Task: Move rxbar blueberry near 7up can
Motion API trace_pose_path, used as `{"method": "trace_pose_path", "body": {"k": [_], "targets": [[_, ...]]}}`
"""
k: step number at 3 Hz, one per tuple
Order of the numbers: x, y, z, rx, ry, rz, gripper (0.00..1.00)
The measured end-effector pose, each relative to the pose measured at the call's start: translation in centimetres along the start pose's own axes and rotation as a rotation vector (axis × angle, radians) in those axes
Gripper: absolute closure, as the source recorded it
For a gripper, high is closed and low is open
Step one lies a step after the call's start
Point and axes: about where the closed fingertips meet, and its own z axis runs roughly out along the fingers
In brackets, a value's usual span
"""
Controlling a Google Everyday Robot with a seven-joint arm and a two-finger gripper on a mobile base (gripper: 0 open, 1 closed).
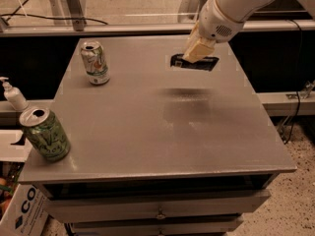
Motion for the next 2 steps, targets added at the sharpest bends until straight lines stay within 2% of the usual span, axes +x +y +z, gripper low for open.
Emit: {"method": "trace_pose_path", "body": {"k": [2], "targets": [[-7.3, 0.5, 2.6, 0.017, -0.058, -0.115, 1.00]]}}
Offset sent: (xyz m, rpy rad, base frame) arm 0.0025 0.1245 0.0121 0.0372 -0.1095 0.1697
